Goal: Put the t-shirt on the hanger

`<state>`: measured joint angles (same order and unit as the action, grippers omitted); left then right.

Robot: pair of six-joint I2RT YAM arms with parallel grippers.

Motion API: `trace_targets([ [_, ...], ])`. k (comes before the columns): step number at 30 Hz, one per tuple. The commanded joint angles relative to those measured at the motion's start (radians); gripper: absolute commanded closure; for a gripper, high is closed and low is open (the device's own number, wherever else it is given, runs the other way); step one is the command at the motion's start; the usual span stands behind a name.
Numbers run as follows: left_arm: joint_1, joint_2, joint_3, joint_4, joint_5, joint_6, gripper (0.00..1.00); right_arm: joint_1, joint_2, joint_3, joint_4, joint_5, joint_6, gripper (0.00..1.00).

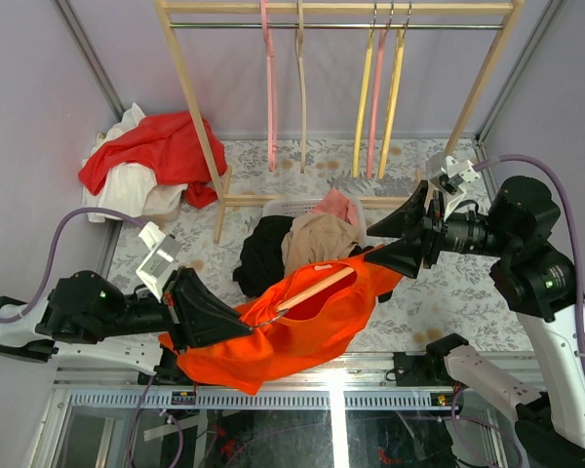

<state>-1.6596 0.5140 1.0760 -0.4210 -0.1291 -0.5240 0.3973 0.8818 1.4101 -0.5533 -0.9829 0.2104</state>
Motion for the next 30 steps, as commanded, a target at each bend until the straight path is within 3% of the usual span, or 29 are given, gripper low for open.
trace_targets([
  [1,-0.198,-0.004,0.046,0.11,0.021,-0.001,1.0,0.03,-0.018,-0.016,0.055,-0.055,0.002,0.36],
  [26,-0.197,0.02,0.024,0.236,-0.016,0.015,1.0,0.105,-0.034,-0.086,0.125,-0.094,0.038,0.35],
  [30,-0.198,0.02,0.005,0.286,-0.049,0.015,1.0,0.11,-0.043,-0.101,0.137,-0.094,0.049,0.42],
])
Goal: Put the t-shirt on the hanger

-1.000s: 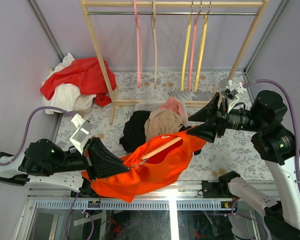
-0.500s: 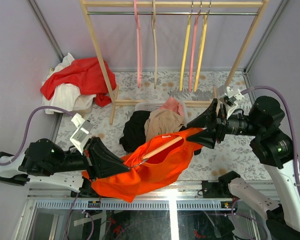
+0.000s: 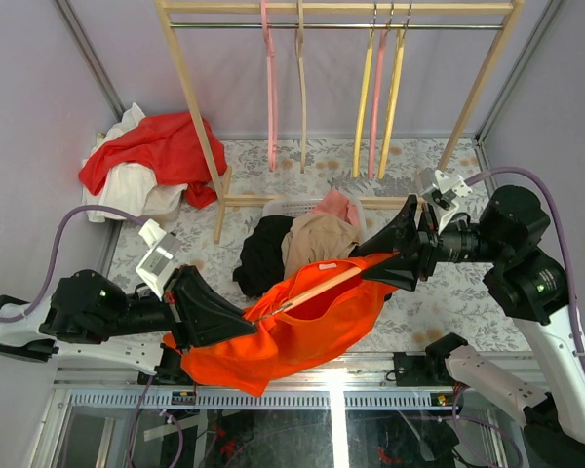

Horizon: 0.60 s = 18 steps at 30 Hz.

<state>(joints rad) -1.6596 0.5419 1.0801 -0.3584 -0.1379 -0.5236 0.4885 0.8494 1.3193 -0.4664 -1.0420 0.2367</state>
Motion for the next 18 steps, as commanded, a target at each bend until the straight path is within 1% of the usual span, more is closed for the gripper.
trace_targets([
  [1,-0.198,-0.009,-0.003,0.232,-0.053,0.014,1.0,0.021,-0.008,-0.011,0.051,-0.036,0.023,0.44],
  [3,-0.198,-0.006,-0.007,0.242,-0.081,0.014,1.0,0.029,-0.004,-0.011,0.058,-0.031,0.026,0.49],
  [8,-0.198,0.0,-0.026,0.266,-0.144,0.014,1.0,0.077,0.027,-0.008,0.079,-0.006,0.032,0.54],
  [11,-0.198,-0.002,-0.039,0.282,-0.18,0.013,1.0,0.15,0.049,-0.008,0.072,0.052,0.012,0.57],
  [13,-0.197,-0.001,-0.045,0.288,-0.208,0.014,1.0,0.234,0.07,-0.008,0.062,0.115,-0.007,0.61],
  [16,-0.198,0.005,-0.052,0.292,-0.248,0.017,1.0,0.347,0.115,0.002,0.029,0.261,-0.046,0.73],
  [18,-0.198,0.006,-0.052,0.295,-0.263,0.027,1.0,0.396,0.136,0.009,0.007,0.337,-0.058,0.86],
])
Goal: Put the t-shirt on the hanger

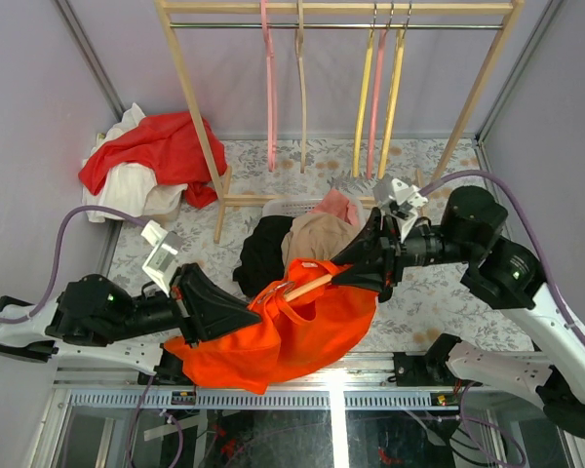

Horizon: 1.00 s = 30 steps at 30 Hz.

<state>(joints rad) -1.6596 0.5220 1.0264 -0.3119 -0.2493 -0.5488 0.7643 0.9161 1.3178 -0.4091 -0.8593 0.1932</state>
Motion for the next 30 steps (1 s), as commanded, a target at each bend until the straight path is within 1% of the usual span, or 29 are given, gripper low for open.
trace_targets([
  [1,-0.198,0.026,0.006,0.24,-0.162,0.056,1.0,0.13,0.069,0.005,-0.05,0.187,-0.012,0.94],
  [2,-0.198,0.022,0.007,0.231,-0.169,0.059,1.0,0.131,0.061,-0.003,-0.046,0.209,-0.007,0.99],
  [3,-0.198,0.016,0.007,0.222,-0.176,0.06,1.0,0.132,0.049,-0.012,-0.044,0.239,-0.005,1.0],
  [10,-0.198,-0.056,-0.006,0.134,-0.267,0.058,0.99,0.13,-0.043,-0.029,-0.101,0.438,0.019,1.0],
  [13,-0.198,-0.072,-0.005,0.119,-0.283,0.068,0.99,0.132,-0.049,-0.047,-0.103,0.459,0.025,1.0],
  [15,-0.198,-0.079,-0.006,0.124,-0.272,0.071,0.98,0.131,-0.042,-0.059,-0.098,0.415,0.017,1.0],
  [16,-0.198,-0.079,-0.006,0.131,-0.262,0.071,0.98,0.132,-0.031,-0.062,-0.093,0.389,0.013,0.95],
  [17,-0.198,-0.078,-0.005,0.138,-0.242,0.071,0.99,0.13,-0.02,-0.062,-0.091,0.368,0.007,0.85],
  [18,-0.198,-0.076,-0.008,0.152,-0.22,0.065,0.99,0.131,-0.006,-0.059,-0.09,0.353,-0.002,0.71],
  [19,-0.197,-0.076,-0.009,0.164,-0.199,0.06,0.99,0.131,0.006,-0.055,-0.087,0.346,-0.005,0.65],
  [22,-0.198,-0.069,-0.001,0.165,-0.16,0.036,1.0,0.132,0.032,-0.046,-0.065,0.296,-0.015,0.61],
  [25,-0.198,-0.07,0.0,0.153,-0.152,0.012,1.0,0.131,0.026,-0.028,-0.078,0.304,-0.034,0.61],
  [27,-0.198,-0.069,0.005,0.129,-0.16,-0.001,1.0,0.13,-0.003,-0.004,-0.104,0.325,-0.045,0.61],
  [30,-0.198,-0.059,0.023,0.081,-0.162,-0.02,1.0,0.131,-0.064,0.028,-0.127,0.344,-0.051,0.55],
])
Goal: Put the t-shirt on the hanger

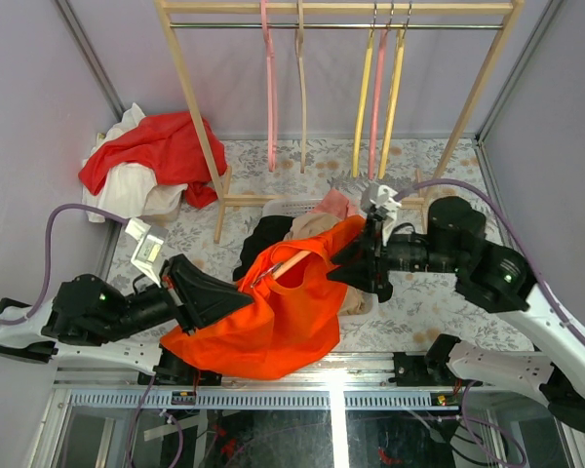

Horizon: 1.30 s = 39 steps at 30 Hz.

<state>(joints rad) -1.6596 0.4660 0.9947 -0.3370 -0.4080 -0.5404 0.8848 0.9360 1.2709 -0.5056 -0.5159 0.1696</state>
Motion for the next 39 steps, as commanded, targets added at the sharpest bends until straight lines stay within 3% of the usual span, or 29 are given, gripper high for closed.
trace_targets([
  [1,-0.198,0.002,0.062,0.096,-0.003,-0.035,1.0,0.011,-0.098,0.087,-0.037,0.001,-0.028,0.52],
  [6,-0.198,0.03,0.094,0.033,0.019,-0.076,1.0,0.011,-0.142,0.13,-0.073,0.023,-0.051,0.31],
  [17,-0.198,0.094,0.149,-0.056,0.168,-0.163,1.0,0.011,-0.025,0.236,-0.135,0.125,-0.128,0.28],
  [26,-0.198,0.108,0.154,-0.061,0.218,-0.195,1.0,0.011,0.032,0.249,-0.151,-0.015,-0.164,0.24],
  [39,-0.198,0.095,0.163,-0.069,0.205,-0.186,1.0,0.011,-0.014,0.136,-0.09,-0.19,-0.145,0.23],
])
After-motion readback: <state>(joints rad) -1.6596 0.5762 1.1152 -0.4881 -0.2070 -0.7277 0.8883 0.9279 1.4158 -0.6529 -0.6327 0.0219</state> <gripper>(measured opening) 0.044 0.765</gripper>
